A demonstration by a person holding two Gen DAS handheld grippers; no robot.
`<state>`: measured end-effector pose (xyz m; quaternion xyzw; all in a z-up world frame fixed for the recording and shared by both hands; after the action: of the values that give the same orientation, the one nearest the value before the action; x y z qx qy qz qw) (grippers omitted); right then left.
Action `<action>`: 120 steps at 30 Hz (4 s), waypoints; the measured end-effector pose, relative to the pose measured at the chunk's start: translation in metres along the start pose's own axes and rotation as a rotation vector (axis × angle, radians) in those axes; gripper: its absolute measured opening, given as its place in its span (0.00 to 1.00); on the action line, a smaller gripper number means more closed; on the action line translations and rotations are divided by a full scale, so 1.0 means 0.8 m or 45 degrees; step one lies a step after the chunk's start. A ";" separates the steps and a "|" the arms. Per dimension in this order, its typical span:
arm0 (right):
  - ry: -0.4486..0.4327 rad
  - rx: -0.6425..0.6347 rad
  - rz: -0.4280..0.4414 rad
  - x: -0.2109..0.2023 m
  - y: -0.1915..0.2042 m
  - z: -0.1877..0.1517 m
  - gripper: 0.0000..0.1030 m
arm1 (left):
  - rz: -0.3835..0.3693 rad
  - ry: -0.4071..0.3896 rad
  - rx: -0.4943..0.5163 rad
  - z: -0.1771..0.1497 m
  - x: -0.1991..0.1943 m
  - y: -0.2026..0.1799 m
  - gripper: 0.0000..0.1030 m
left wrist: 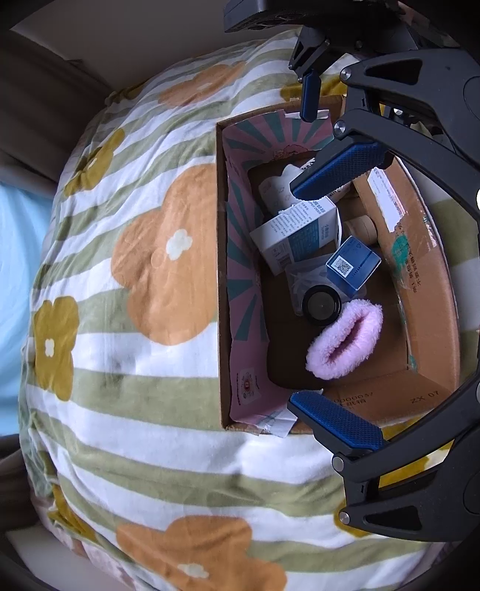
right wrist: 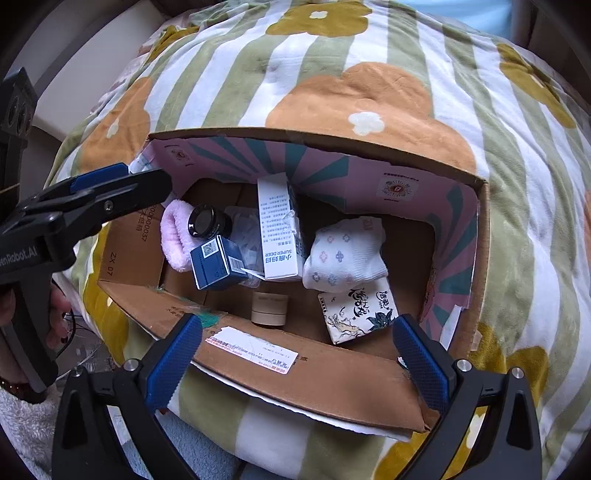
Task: Organize objects
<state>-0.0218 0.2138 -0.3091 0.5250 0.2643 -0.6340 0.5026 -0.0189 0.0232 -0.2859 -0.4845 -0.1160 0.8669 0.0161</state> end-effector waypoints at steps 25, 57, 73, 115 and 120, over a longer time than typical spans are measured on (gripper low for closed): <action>-0.313 0.264 -0.304 -0.136 -0.021 0.078 1.00 | 0.231 -0.259 -0.037 0.068 -0.147 0.005 1.00; -0.379 0.290 -0.396 -0.130 -0.028 0.099 1.00 | 0.281 -0.247 -0.067 0.062 -0.114 0.028 1.00; -0.382 0.289 -0.401 -0.130 -0.027 0.101 1.00 | 0.293 -0.249 -0.077 0.065 -0.114 0.030 1.00; -0.383 0.291 -0.400 -0.128 -0.029 0.102 1.00 | 0.299 -0.247 -0.109 0.068 -0.117 0.035 1.00; -0.385 0.290 -0.402 -0.128 -0.029 0.103 1.00 | 0.322 -0.249 -0.124 0.068 -0.115 0.037 1.00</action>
<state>-0.0818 0.1881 -0.1927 0.4297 0.1914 -0.8017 0.3688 -0.0136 -0.0290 -0.1880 -0.4087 -0.0968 0.8984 -0.1281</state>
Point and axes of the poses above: each gripper's, at about its wrist camera, not at the fingertips, and x roughly the way its jaws point, y to its left, z to its top, the point moved 5 cm from there along x, roughly the way its jaws point, and after that the axes turned 5 degrees about -y, right-handed, at the moved point
